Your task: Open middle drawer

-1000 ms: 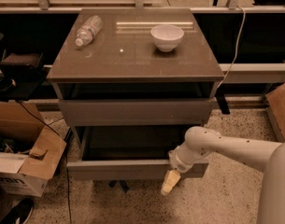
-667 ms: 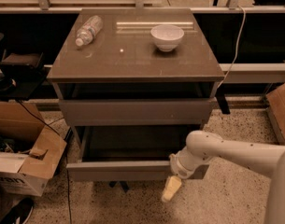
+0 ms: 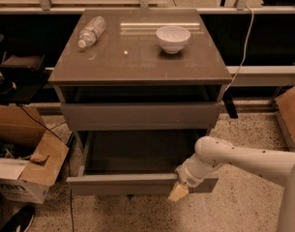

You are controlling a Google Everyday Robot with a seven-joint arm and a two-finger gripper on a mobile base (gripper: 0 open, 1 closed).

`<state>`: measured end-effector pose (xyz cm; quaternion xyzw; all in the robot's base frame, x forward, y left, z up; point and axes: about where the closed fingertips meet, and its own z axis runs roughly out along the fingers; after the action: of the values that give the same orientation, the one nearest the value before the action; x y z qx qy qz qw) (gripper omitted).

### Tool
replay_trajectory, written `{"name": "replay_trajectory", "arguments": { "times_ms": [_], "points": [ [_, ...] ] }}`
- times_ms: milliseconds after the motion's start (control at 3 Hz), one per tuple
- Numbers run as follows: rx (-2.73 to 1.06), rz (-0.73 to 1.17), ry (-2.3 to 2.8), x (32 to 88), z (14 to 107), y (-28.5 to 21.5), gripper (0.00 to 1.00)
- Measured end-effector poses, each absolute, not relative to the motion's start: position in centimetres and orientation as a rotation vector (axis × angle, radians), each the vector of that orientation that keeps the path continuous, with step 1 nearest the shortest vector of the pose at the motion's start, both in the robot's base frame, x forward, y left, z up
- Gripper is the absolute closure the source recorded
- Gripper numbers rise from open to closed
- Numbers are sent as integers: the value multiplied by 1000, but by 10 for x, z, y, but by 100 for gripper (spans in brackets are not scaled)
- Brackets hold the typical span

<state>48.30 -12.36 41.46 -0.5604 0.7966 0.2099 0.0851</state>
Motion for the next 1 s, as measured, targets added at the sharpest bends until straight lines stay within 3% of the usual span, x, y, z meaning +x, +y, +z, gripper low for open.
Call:
{"name": "replay_trajectory", "arguments": {
  "times_ms": [333, 667, 1000],
  "points": [
    [-1671, 626, 2376, 483, 418, -124, 32],
    [-1671, 626, 2376, 483, 418, -124, 7],
    [-1673, 629, 2376, 482, 417, -123, 0]
  ]
}}
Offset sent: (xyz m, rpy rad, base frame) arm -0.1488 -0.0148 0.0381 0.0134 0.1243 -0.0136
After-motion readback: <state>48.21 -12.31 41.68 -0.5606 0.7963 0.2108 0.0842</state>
